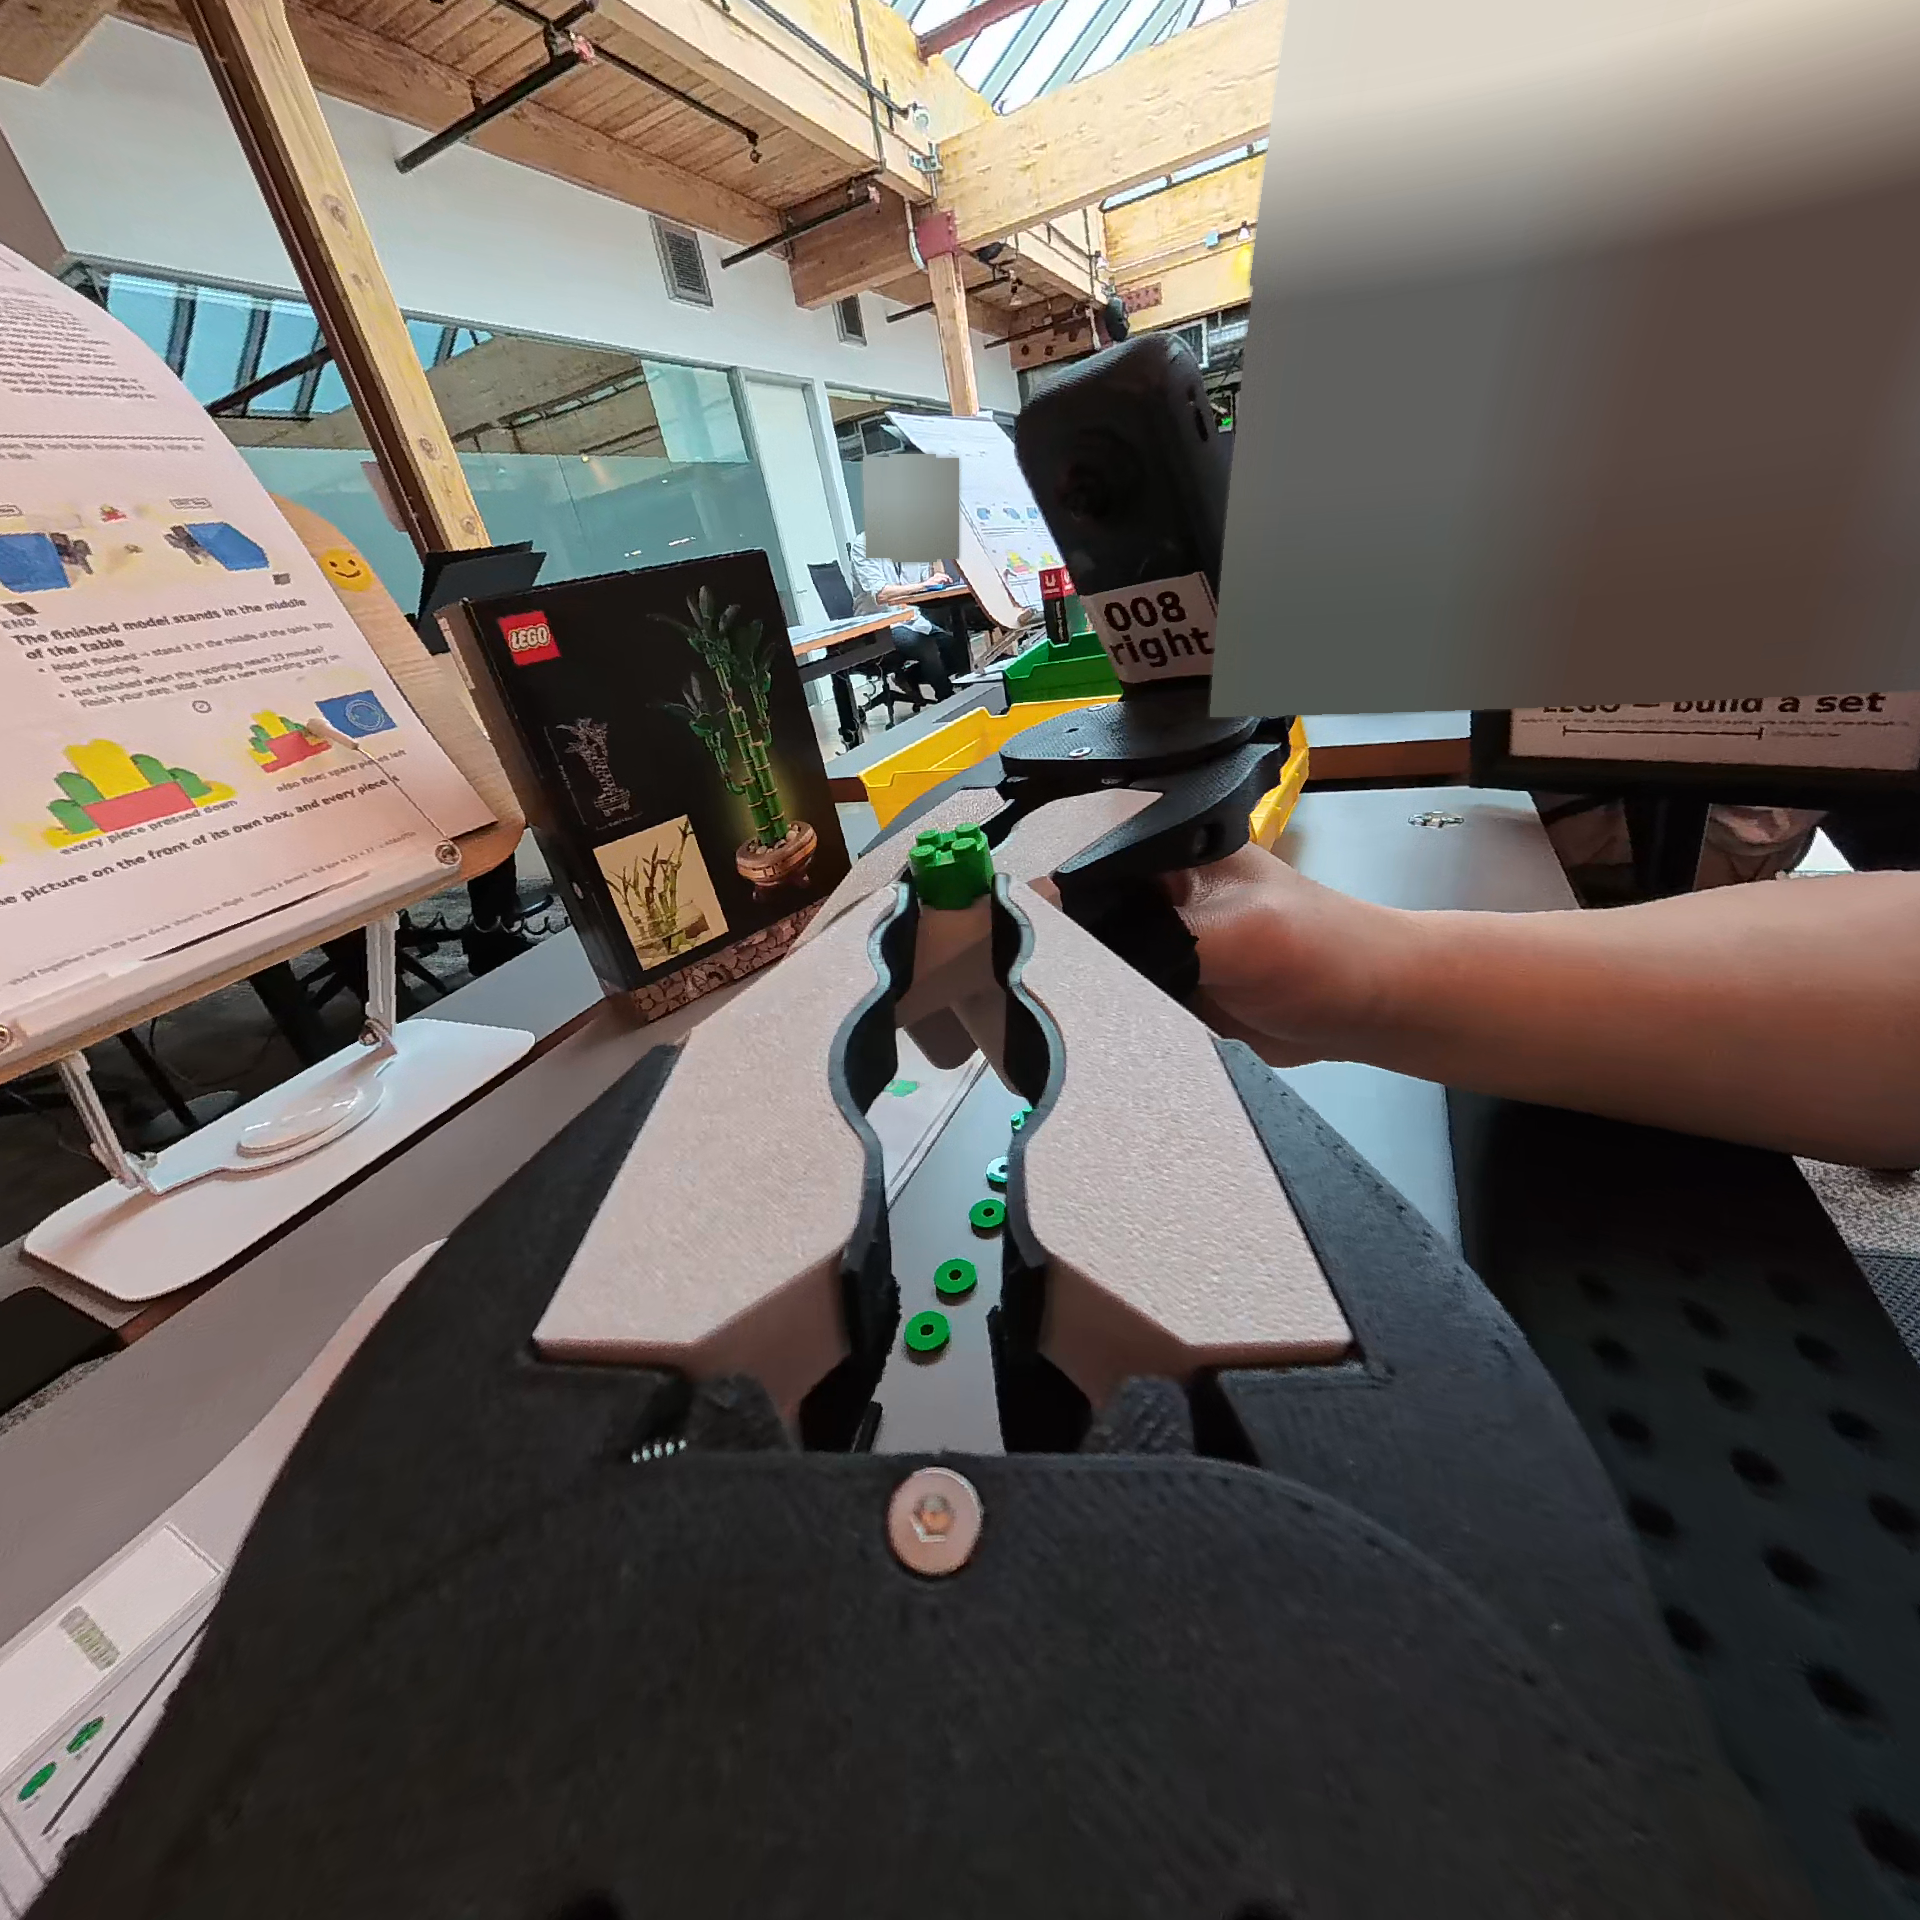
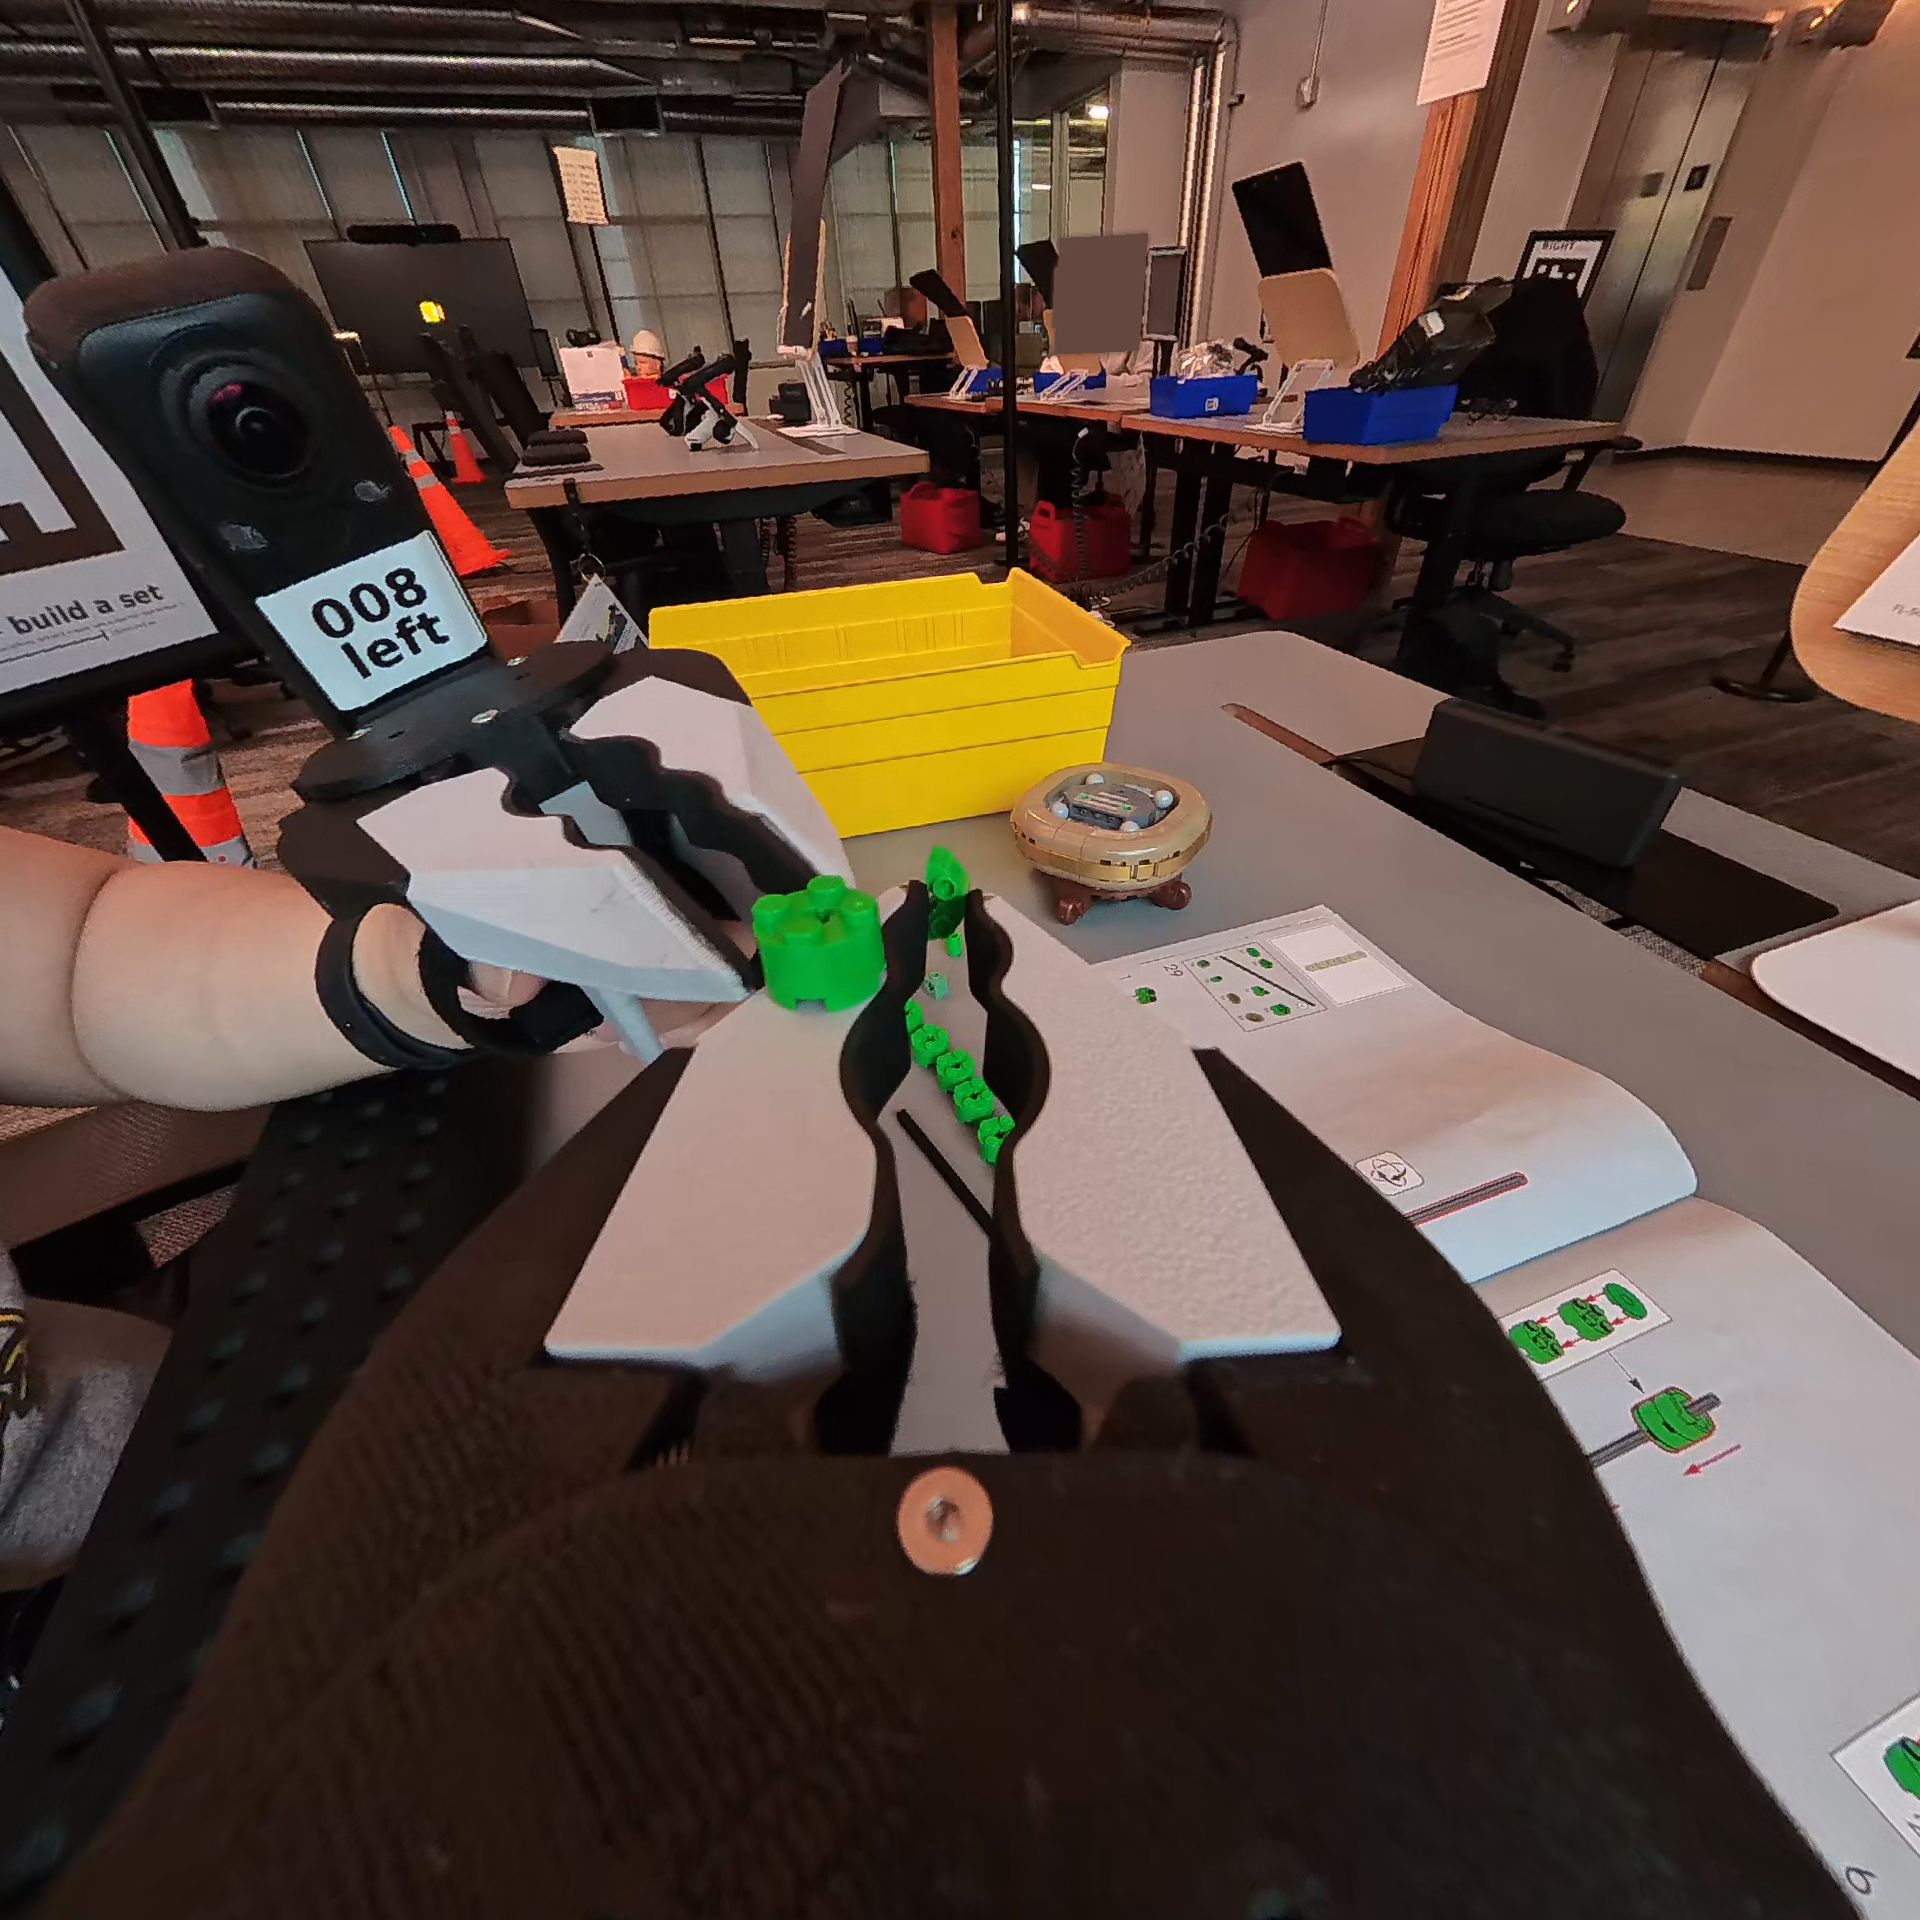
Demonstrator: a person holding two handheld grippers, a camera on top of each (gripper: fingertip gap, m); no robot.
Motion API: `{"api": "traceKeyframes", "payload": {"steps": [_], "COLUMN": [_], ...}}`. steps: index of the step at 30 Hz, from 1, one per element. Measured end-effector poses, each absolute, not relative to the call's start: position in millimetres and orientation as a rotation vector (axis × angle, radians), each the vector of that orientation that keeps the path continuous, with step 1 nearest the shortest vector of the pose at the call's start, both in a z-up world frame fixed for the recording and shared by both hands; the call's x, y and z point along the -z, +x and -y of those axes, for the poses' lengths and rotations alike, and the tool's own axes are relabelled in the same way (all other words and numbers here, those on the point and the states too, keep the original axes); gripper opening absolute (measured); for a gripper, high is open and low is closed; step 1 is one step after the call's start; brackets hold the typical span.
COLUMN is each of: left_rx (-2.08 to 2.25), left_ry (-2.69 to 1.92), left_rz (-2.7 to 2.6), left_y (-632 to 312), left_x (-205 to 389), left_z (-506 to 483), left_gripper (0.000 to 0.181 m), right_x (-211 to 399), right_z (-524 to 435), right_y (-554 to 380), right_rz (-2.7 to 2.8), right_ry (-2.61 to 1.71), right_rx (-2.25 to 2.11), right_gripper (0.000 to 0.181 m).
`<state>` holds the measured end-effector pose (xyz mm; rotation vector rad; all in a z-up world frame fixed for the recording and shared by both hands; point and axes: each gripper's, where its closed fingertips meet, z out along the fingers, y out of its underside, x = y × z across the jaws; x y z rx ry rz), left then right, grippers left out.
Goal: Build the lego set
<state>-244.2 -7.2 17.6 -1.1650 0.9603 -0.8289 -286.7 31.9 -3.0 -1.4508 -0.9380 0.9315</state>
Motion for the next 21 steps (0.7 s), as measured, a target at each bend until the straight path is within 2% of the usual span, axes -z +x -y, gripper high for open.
{"api": "traceKeyframes", "payload": {"steps": [11, 21], "left_rx": [0.893, 0.904], "left_ry": [-1.213, -1.264], "left_rz": [-0.883, -0.854], "left_y": [-241.6, -238.4], "left_x": [-24.7, -18.7], "left_z": [8.9, 3.0], "left_gripper": [0.023, 0.020], "right_x": [2.8, 5.2], "right_z": [-35.7, -34.1], "right_y": [-283.4, -285.7], "right_rz": [0.934, 0.963], "right_ry": [-1.444, -1.443], "right_rx": [-0.840, -0.799], "right_gripper": [0.006, 0.006]}}
